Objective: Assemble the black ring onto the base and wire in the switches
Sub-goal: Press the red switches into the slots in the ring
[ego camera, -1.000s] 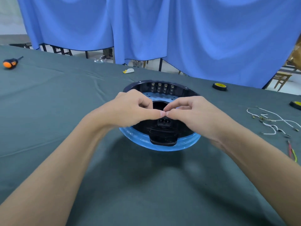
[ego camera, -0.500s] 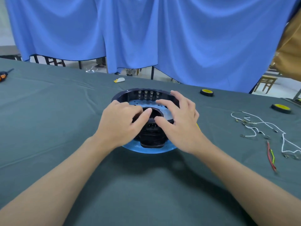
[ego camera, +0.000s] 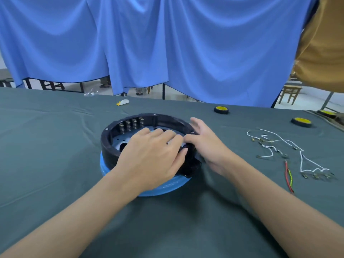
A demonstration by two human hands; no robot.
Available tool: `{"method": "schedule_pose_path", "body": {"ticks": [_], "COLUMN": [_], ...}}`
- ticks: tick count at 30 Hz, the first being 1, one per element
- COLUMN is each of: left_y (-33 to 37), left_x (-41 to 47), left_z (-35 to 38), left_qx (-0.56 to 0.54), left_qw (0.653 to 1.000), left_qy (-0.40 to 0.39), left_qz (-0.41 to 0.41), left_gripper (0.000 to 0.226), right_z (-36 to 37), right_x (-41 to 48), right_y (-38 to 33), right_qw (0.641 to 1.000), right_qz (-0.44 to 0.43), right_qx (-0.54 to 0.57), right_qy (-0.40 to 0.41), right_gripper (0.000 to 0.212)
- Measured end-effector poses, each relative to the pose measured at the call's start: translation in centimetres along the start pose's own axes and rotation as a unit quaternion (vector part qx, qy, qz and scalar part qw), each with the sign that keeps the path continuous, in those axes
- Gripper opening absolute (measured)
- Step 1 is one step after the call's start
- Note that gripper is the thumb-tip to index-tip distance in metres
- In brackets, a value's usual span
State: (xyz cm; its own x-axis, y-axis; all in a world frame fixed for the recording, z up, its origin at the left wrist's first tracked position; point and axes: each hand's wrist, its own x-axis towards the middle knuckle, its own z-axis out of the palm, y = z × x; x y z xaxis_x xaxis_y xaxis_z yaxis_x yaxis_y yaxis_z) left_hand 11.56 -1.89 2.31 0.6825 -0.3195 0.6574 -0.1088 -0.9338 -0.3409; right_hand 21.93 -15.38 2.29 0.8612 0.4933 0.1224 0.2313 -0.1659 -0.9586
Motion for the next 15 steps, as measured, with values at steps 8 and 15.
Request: {"method": "schedule_pose_path", "body": {"ticks": [8,15], "left_y": [1.0,2.7], "left_x": [2.1,3.7], "left_z": [0.9,1.9], "left_qx": [-0.039,-0.036], "left_qw": [0.986,0.989], "left_qy": [-0.164,-0.145], "left_qz": [0.015,-0.005], "left_gripper": [0.073,0.028], "right_z": [-5.4,-11.7], "right_x": [0.3,0.6], "right_y": [0.0,2.8], "right_qw": [0.996,0.853], "right_qz": [0.018,0.014], "right_qx": [-0.060,-0.493], "right_qy": [0.064,0.168], "right_gripper": [0.011,0.026]}}
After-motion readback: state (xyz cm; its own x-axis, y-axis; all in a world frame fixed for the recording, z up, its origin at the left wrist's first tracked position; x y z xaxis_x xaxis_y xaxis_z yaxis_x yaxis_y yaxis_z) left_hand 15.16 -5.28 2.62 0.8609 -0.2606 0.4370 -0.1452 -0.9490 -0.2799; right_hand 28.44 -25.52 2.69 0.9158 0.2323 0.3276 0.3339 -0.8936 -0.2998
